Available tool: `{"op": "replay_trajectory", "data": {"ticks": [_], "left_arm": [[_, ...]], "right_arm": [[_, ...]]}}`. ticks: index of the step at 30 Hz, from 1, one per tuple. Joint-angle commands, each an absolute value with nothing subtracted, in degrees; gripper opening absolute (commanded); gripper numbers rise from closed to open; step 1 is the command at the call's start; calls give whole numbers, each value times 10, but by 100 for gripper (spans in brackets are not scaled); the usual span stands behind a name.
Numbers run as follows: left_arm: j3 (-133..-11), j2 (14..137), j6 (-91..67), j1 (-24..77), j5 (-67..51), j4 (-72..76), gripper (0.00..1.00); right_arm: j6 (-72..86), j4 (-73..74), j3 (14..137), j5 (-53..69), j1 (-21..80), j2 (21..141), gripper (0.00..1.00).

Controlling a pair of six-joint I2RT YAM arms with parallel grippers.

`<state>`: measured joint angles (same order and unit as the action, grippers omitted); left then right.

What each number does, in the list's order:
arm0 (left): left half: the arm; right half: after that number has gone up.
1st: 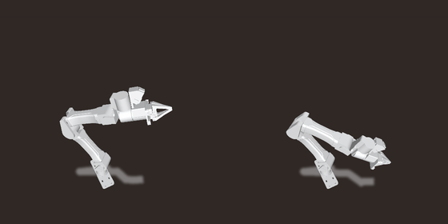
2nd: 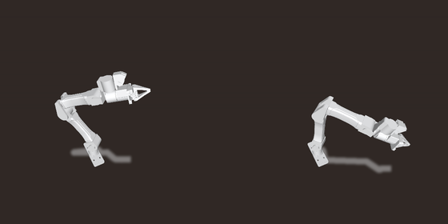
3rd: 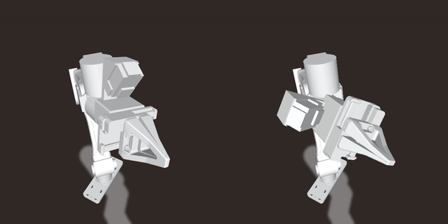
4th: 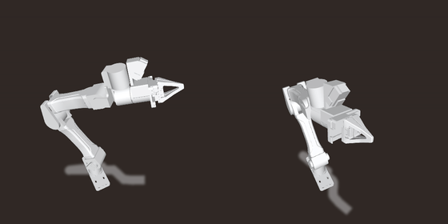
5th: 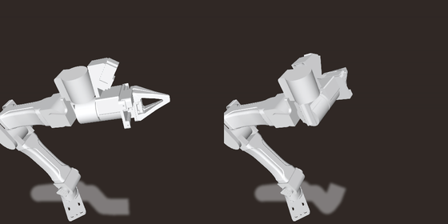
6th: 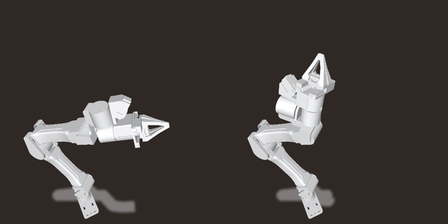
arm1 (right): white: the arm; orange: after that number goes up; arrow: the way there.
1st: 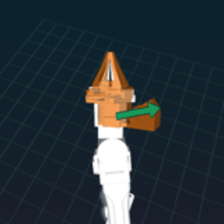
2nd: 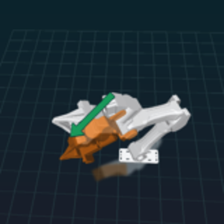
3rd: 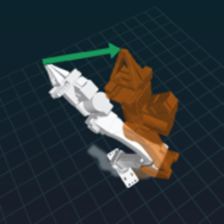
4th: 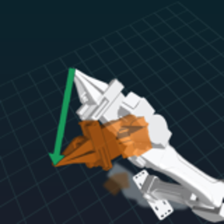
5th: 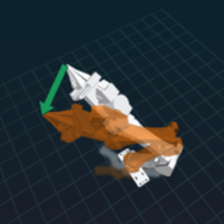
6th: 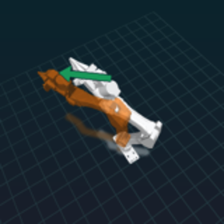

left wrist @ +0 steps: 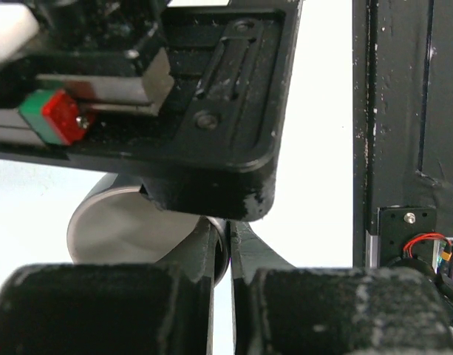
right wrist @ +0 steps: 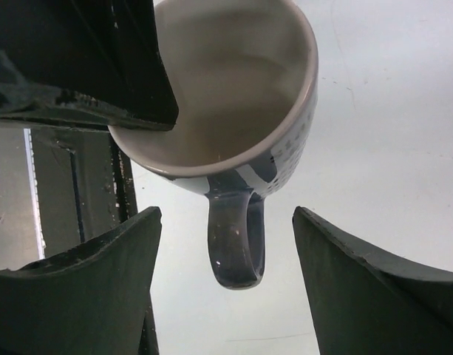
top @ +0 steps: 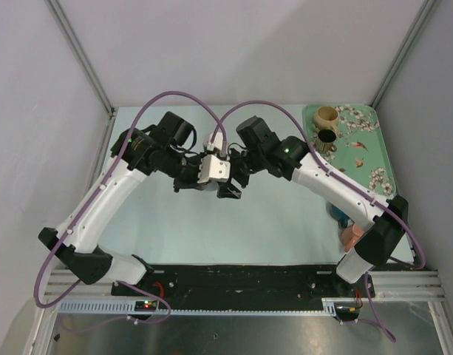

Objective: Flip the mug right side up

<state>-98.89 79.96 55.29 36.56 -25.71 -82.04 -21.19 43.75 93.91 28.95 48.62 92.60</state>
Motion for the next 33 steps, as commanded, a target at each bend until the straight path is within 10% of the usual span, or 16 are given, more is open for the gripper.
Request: {"op": "replay_trajectory", "data": {"ticks": [1, 23, 33], "left_arm": [[-1008, 801, 543, 363, -299, -867, 0], [-1035, 798, 481, 365, -344, -895, 0], [-1039, 795, 484, 372, -345, -897, 0]], "right_arm": [[-239, 454, 967, 306, 474, 906, 78], [-153, 310, 864, 483, 367, 810, 98], [-222, 326, 870, 479, 409, 825, 90]]}}
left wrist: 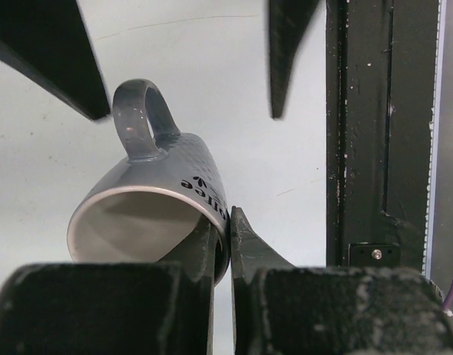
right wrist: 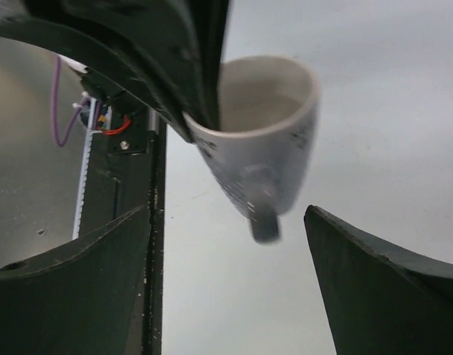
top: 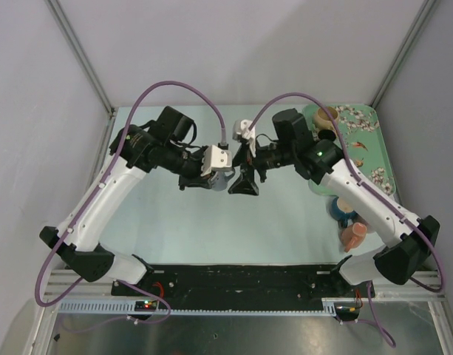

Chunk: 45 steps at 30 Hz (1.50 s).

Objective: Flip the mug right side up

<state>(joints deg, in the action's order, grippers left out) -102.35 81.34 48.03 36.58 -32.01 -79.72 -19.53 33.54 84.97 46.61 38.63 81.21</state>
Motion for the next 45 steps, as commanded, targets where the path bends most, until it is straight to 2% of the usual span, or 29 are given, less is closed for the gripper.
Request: {"op": "replay_trajectory", "data": {"ticks": [1, 6, 10, 14, 20, 22, 25, 28, 39, 45], "left_arm": [[-1036, 795, 486, 374, -343, -897, 0], [-1028, 794, 496, 380, -329, -901, 0], [-1032, 793, 503, 383, -316, -903, 0], [-1039, 795, 510, 385, -302, -903, 0], [-1037, 798, 523, 385, -278, -908, 0], [-1036, 799, 526, 385, -272, -910, 0], [-1032, 801, 529, 385, -265, -911, 0], [-1027, 801, 528, 385, -262, -911, 0], [-1025, 808, 523, 385, -270, -912, 0], [-1027, 806, 520, 385, -272, -914, 0]], "right_arm": [[-220, 328, 878, 477, 411, 834, 87], [-243, 377, 933, 462, 422, 880, 76], [-268, 424, 971, 447, 432, 911, 61], [-292, 471, 1000, 427, 440, 932, 55], [-333, 545, 1045, 394, 445, 957, 34], [-344, 583, 1065, 383, 446, 971, 36], [-345, 589, 1065, 373, 444, 967, 62], [-338, 585, 1063, 373, 440, 957, 69], [-303, 549, 1074, 358, 448, 943, 67], [-294, 537, 1082, 375, 442, 948, 55]]}}
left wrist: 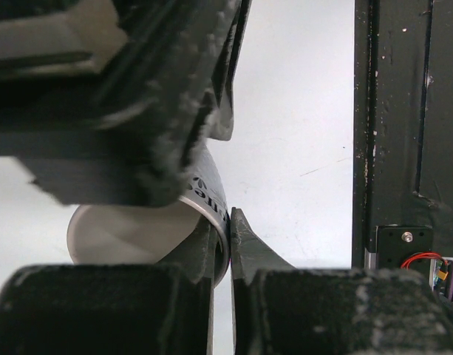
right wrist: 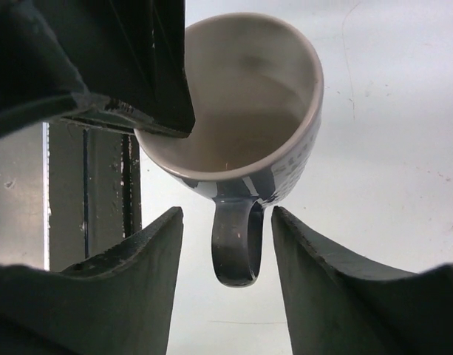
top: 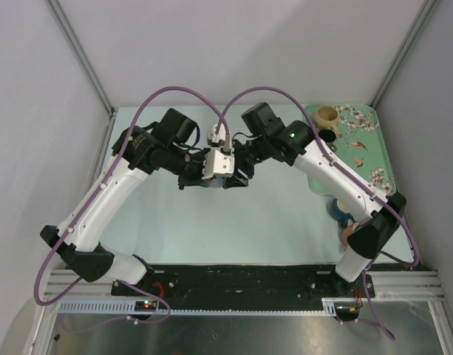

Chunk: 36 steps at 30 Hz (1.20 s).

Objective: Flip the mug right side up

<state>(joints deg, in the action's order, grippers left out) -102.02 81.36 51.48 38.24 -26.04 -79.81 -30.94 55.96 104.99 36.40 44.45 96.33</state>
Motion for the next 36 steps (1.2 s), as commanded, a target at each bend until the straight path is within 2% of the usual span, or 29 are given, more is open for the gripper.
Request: {"op": "replay_trajectory", "data": {"ticks": [1, 2, 4, 6, 8, 12, 14, 15, 18, 22, 25, 30, 36], "left_arm": [[-1027, 806, 520, 385, -274, -915, 0], [-1027, 806, 520, 385, -276, -915, 0], [-1027, 806, 520, 386, -277, -916, 0], [-1027, 806, 521, 386, -275, -917, 0], [-1030, 809, 521, 386, -272, -917, 0], [-1054, 822, 509, 385, -253, -909, 1], [-1064, 827, 494, 384, -239, -895, 24], [-1066, 828, 490, 382, -235, -889, 38], [-1070, 825, 486, 372, -228, -877, 69], [-1085, 822, 486, 359, -218, -869, 93], [-1108, 819, 465, 350, -205, -851, 99], [-1136, 809, 393, 335, -209, -785, 100], [-1097, 797, 321, 328, -231, -725, 100]], "right_arm": [[-293, 534, 1082, 377, 441, 949, 51], [-292, 533, 1082, 378, 441, 950, 46], [-295, 530, 1080, 379, 440, 952, 29], [-300, 529, 1077, 376, 438, 953, 9], [-309, 528, 1069, 369, 440, 949, 2], [-321, 502, 1018, 347, 443, 930, 0], [-316, 460, 966, 338, 443, 910, 0], [-308, 422, 936, 335, 442, 893, 0], [-276, 306, 825, 320, 430, 837, 0], [-237, 198, 738, 295, 404, 792, 0], [-218, 154, 704, 277, 372, 771, 0], [-189, 77, 636, 267, 291, 733, 0], [-158, 13, 567, 276, 146, 682, 0]]}}
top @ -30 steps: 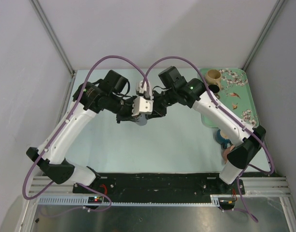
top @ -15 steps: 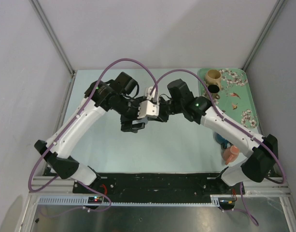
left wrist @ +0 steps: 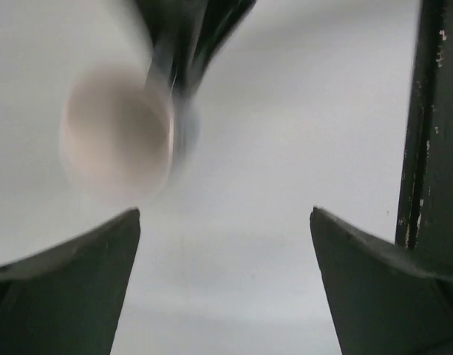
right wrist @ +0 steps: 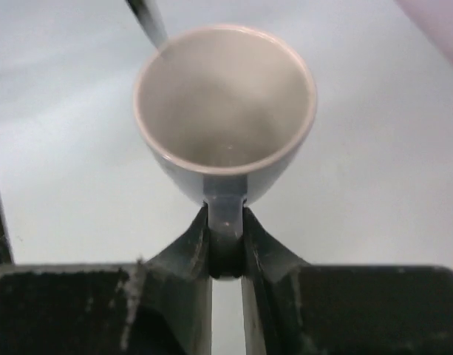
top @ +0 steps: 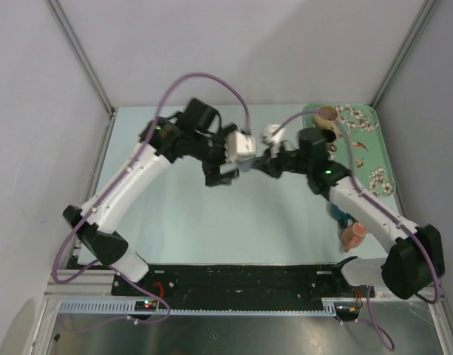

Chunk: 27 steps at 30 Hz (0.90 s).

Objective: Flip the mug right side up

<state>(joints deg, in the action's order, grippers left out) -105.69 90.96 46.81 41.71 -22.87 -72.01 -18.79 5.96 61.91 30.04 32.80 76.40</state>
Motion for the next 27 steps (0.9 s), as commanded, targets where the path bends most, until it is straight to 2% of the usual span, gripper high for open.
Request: {"op": "replay_trajectory", "data": {"ticks": [1, 5, 9, 13, 18, 27], "left_arm": [[-1087, 795, 319, 326, -235, -718, 100], [-1090, 812, 339, 326, -283, -707, 100], [-1131, 846, 345, 318, -295, -706, 100], [-1127, 845, 347, 292, -286, -701, 100], [-1065, 815, 318, 241, -312, -648, 100], [-870, 732, 307, 177, -315, -504, 100]], "right_arm": [[-159, 9, 557, 286, 128, 671, 0], [-212, 11, 541, 325, 126, 644, 0], [-209, 8, 535, 277, 150, 649, 0], [-150, -81, 499, 256, 47, 662, 0], [-125, -150, 466, 239, -94, 685, 0], [-111, -285, 419, 190, -245, 826, 0]]}}
